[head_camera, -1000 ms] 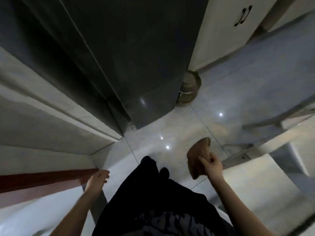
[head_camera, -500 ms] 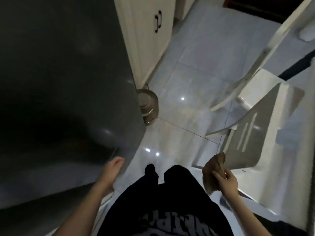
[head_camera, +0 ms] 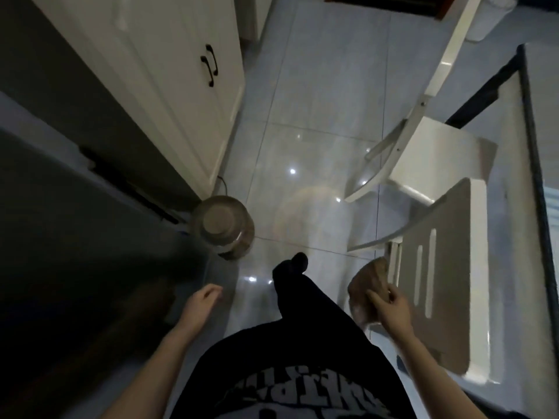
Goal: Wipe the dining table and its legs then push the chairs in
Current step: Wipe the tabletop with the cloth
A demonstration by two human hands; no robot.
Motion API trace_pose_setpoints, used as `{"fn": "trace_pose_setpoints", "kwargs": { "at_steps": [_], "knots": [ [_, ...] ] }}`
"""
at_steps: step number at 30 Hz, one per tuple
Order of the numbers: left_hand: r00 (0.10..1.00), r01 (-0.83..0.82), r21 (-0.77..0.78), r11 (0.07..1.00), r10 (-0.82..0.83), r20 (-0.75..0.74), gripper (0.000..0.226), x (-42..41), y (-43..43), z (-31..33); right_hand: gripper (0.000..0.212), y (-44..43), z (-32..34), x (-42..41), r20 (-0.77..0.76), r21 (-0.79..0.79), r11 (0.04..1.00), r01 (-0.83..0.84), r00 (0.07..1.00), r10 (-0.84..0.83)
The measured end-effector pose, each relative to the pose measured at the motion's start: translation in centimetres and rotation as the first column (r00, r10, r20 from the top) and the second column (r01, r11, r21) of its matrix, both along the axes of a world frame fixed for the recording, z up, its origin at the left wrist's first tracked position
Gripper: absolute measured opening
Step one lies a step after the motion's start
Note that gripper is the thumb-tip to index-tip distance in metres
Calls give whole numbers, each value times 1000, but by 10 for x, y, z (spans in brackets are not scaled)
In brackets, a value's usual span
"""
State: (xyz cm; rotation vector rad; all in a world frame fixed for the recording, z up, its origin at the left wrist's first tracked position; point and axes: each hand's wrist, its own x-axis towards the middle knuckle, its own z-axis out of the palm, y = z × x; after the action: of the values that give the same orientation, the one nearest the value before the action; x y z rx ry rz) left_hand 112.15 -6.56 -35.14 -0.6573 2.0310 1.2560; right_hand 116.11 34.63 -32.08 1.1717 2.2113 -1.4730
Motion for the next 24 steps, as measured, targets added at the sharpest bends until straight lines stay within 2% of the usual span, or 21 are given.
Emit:
{"fn": "trace_pose_setpoints", "kwargs": {
  "at_steps": [5, 12, 17, 21, 24],
  "knots": [
    [987, -158, 0, 987, 158, 35, 26, -64, 22, 14, 16, 11, 8, -108, 6, -78, 997, -1, 1000, 1],
    [974, -210, -26, 977, 211, 78, 23, -156, 43, 19, 24, 34, 28, -235, -48, -153, 984, -89, 995, 83],
    [978, -186, -40, 982, 189, 89, 24, -237, 59, 17, 13, 57, 26, -305, -71, -138, 989, -60, 996, 51],
    [972, -226, -20, 974, 227, 61, 18, -323, 85, 15, 9, 81, 11, -348, -26, -56, 998, 10, 1000, -11],
    [995, -88, 7, 996, 88, 41, 24, -405, 103, 8, 14, 101, -9, -378, 34, 0, 998, 69, 997, -69]
  ]
}}
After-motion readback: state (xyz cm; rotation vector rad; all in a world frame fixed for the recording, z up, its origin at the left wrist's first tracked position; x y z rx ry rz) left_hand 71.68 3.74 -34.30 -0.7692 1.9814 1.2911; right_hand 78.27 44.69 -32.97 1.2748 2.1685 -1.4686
